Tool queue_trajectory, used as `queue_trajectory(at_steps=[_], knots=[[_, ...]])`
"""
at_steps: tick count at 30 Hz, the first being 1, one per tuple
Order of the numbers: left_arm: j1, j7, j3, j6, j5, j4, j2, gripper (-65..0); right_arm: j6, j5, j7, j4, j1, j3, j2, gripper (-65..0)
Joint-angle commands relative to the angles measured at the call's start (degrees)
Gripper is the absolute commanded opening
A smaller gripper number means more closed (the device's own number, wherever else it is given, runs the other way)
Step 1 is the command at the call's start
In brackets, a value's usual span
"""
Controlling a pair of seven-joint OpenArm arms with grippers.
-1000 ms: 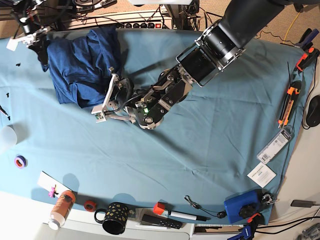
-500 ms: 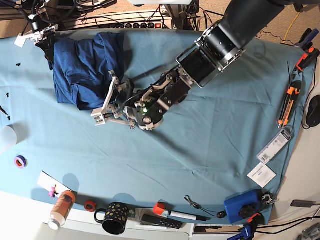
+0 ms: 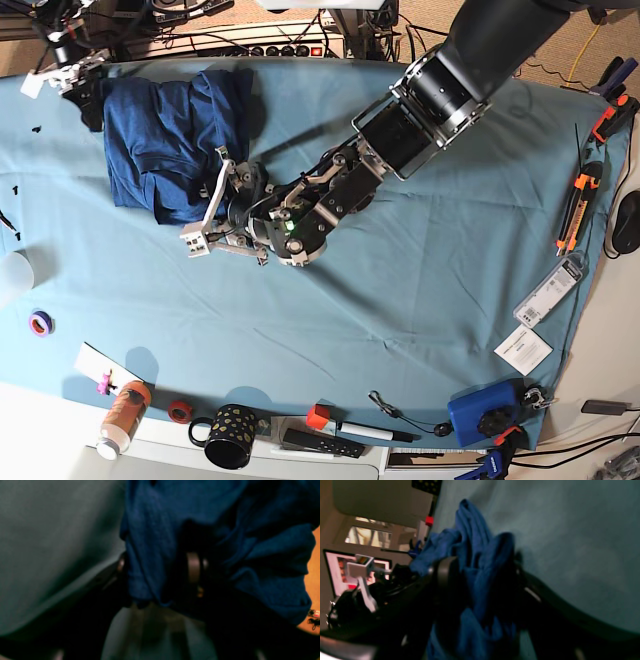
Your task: Layout the t-shirt on the table in an organized manner, then fold the t-shirt properly
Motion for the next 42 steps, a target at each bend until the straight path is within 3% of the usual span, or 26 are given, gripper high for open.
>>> queue_trajectory(at_steps=[1,4,15,22,23,25,27,29,30,31,35,40,42], knots=[[-2.4,-1.0,-0.2,0.8,-1.1,0.9,1.4,-36.6,0.1,1.4,0.4,0.8,-0.1,0.2,1.6,-35.5],[-4.7,0.1,-0.3,2.4,-3.1,1.0,1.4,-36.6,0.1,1.4,0.4,0.8,0.1,0.2,3.8,-35.5],[-10.3,5.1,-3.5,2.2,-11.3,1.1,1.4,-36.6,0.1,1.4,0.4,0.8,4.9,0.3,11.1,-35.6],[-10.3,17.4,-4.4,-0.3,-18.2,1.1,1.4,-36.6,0.1,1.4,0.4,0.8,8.0,0.2,12.7,-36.0],[-10.3,18.4,-4.4,-0.3,-20.1,1.1,1.4,-36.6,0.1,1.4,0.4,0.8,8.2,0.2,12.8,-37.7],[-10.3,20.3,-4.4,-2.2,-24.3,1.1,1.4,-36.7,0.1,1.4,0.4,0.8,8.3,0.2,12.9,-48.8],[-10.1,23.0,-4.4,-5.0,-30.6,1.1,1.4,-42.8,0.1,1.4,0.4,0.8,8.3,0.2,12.9,-65.0],[-8.9,26.3,-4.4,-8.1,-38.1,1.1,1.4,-60.1,0.1,1.4,0.4,0.8,8.3,0.2,12.9,-65.0],[-7.7,27.7,-4.4,-9.4,-41.0,1.1,1.4,-65.0,0.1,1.4,0.4,0.8,8.3,0.2,12.9,-65.0],[-6.2,28.4,-4.4,-10.3,-42.5,1.1,1.4,-65.0,0.1,1.4,0.4,0.8,8.3,0.2,12.8,-65.0],[1.5,26.7,-4.4,-10.7,-41.9,1.1,1.4,-65.0,0.1,1.4,0.4,2.0,8.3,0.2,11.9,-65.0],[7.6,19.9,-4.4,-10.5,-33.3,1.1,1.4,-65.0,0.1,1.4,0.4,10.1,8.3,-3.0,9.8,-65.0],[8.1,19.5,-4.4,-10.3,-32.5,1.1,1.4,-65.0,0.1,1.4,0.4,14.7,8.3,-6.0,8.9,-65.0]])
